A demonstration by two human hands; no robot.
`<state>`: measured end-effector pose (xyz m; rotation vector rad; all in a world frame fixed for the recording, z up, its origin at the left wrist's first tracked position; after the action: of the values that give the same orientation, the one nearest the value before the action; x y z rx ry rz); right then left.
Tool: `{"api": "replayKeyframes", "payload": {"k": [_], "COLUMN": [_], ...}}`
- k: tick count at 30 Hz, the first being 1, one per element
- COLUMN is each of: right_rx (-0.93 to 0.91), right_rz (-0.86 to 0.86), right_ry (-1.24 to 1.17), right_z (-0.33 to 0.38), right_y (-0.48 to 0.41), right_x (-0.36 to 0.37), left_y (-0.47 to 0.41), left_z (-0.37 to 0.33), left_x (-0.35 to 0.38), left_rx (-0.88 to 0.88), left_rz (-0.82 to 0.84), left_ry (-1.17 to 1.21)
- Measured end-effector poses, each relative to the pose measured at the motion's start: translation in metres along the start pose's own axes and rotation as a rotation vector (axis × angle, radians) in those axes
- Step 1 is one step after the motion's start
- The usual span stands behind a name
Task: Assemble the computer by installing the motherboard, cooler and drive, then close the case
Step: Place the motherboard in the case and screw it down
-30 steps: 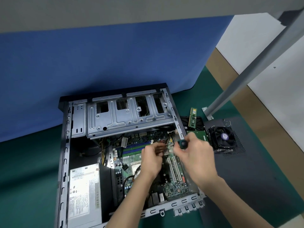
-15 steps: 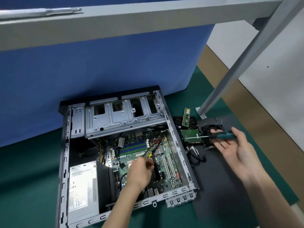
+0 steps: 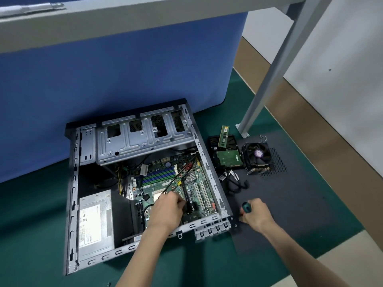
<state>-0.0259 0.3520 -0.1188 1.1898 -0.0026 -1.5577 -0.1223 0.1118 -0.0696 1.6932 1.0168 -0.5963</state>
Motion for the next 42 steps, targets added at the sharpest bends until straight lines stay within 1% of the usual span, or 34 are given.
{"api": "replayKeyframes", "payload": {"k": [2,6,8,10,11,13,15,16,17,19,21,22,25,27,29,32,35,37,38,40,42], "right_rx": [-0.028,-0.103,-0.121,-0.136,-0.139,-0.125,-0.124,-0.132,-0.143,-0.16,-0.179,-0.185,-0.157,-0.107,-0.05,0.013,0.043,0.042,0.037,0.022,-0.006], "right_rz": [0.029,-0.025,-0.031,-0.073,-0.123,-0.251,-0.357,-0.358,-0.314,-0.128,0.065,0.123,0.183,0.228,0.277,0.328,0.357,0.335,0.315,0.303,0.314], "right_ry": [0.071,0.251,0.277,0.231,0.151,-0.102,-0.406,-0.553,-0.694,-0.9,-0.948,-0.951,-0.98,-1.014,-1.052,-1.099,-1.081,-1.01,-0.948,-0.777,-0.541], "right_z": [-0.004,-0.009,-0.007,-0.002,0.002,0.014,0.038,0.054,0.073,0.11,0.141,0.153,0.173,0.178,0.18,0.184,0.189,0.193,0.194,0.199,0.204], "right_y": [0.002,0.001,0.002,0.002,0.002,0.002,0.002,0.005,0.009,0.021,0.033,0.038,0.041,0.039,0.036,0.031,0.025,0.019,0.015,0.006,-0.004], "right_x": [0.009,0.017,0.017,0.011,0.004,-0.017,-0.043,-0.054,-0.064,-0.072,-0.071,-0.069,-0.059,-0.049,-0.037,-0.019,-0.004,0.003,0.006,0.012,0.022], "left_y": [0.001,0.001,0.0,0.0,0.0,0.002,0.006,0.011,0.016,0.024,0.028,0.029,0.026,0.023,0.02,0.012,0.002,-0.007,-0.013,-0.027,-0.041], "left_z": [0.0,0.0,0.0,0.0,0.0,-0.003,-0.009,-0.015,-0.024,-0.043,-0.057,-0.061,-0.056,-0.046,-0.036,-0.022,-0.007,0.006,0.013,0.029,0.041], "left_x": [0.0,0.002,0.002,0.002,0.001,-0.005,-0.015,-0.021,-0.027,-0.038,-0.047,-0.052,-0.06,-0.063,-0.064,-0.065,-0.065,-0.065,-0.064,-0.062,-0.057], "left_rx": [0.006,0.012,0.011,0.016,0.021,0.044,0.084,0.108,0.137,0.209,0.273,0.292,0.282,0.272,0.28,0.314,0.325,0.276,0.225,0.102,0.0], "left_rz": [-0.005,-0.013,-0.019,-0.024,-0.04,-0.117,-0.167,-0.148,-0.106,-0.018,0.017,0.005,-0.024,-0.023,-0.041,-0.134,-0.223,-0.236,-0.232,-0.21,-0.183], "left_ry": [0.006,0.016,0.018,0.03,0.045,0.126,0.349,0.495,0.637,0.852,0.991,1.038,1.124,1.132,1.083,0.897,0.708,0.668,0.671,0.676,0.647]}}
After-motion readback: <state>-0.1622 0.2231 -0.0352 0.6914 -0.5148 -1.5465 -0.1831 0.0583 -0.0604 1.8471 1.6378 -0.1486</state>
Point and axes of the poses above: each hand's wrist, its own y-axis away from the middle knuckle, its own x-axis out of the palm, z = x × y, the point moved 2 cm from there along -y, towards the middle knuckle, and after that the axes turned 12 degrees about -x, right-handed, at the moved point
